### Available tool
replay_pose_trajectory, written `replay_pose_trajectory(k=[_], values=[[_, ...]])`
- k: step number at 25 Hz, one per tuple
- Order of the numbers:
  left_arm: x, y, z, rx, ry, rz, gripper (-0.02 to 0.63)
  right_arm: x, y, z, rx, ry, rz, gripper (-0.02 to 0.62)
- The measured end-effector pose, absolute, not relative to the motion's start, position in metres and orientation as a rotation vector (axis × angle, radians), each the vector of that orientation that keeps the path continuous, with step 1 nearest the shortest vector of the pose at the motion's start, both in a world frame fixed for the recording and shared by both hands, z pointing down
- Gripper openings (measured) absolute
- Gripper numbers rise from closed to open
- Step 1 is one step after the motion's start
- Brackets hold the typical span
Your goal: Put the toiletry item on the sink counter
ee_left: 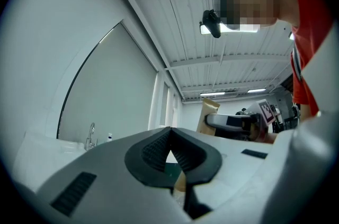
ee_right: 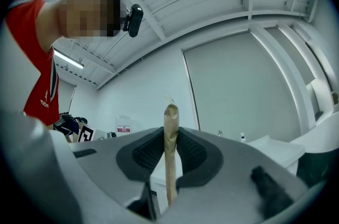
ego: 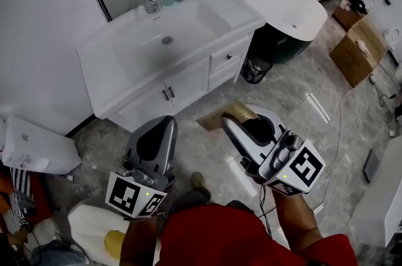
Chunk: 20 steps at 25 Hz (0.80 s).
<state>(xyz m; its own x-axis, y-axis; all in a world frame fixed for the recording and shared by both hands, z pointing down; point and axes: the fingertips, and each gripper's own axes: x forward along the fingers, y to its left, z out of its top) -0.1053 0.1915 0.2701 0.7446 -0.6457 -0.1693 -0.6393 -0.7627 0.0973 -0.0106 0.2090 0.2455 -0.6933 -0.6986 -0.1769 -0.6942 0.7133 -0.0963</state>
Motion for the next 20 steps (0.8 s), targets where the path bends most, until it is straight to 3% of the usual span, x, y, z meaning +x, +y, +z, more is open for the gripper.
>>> replay_pose_trajectory(k=[8, 20], values=[[-0.121, 0.113, 0.268, 2.923, -1.030, -0.310, 0.017, -0.032, 0.136, 0.232, -1.131, 2.665, -0.052, 0.078], [-0.094, 0.032, 0.274, 2.901, -1.037, -0.321, 0.017, -0.002, 0.055, 0.242, -1.169, 2.735, 0.003, 0.078]])
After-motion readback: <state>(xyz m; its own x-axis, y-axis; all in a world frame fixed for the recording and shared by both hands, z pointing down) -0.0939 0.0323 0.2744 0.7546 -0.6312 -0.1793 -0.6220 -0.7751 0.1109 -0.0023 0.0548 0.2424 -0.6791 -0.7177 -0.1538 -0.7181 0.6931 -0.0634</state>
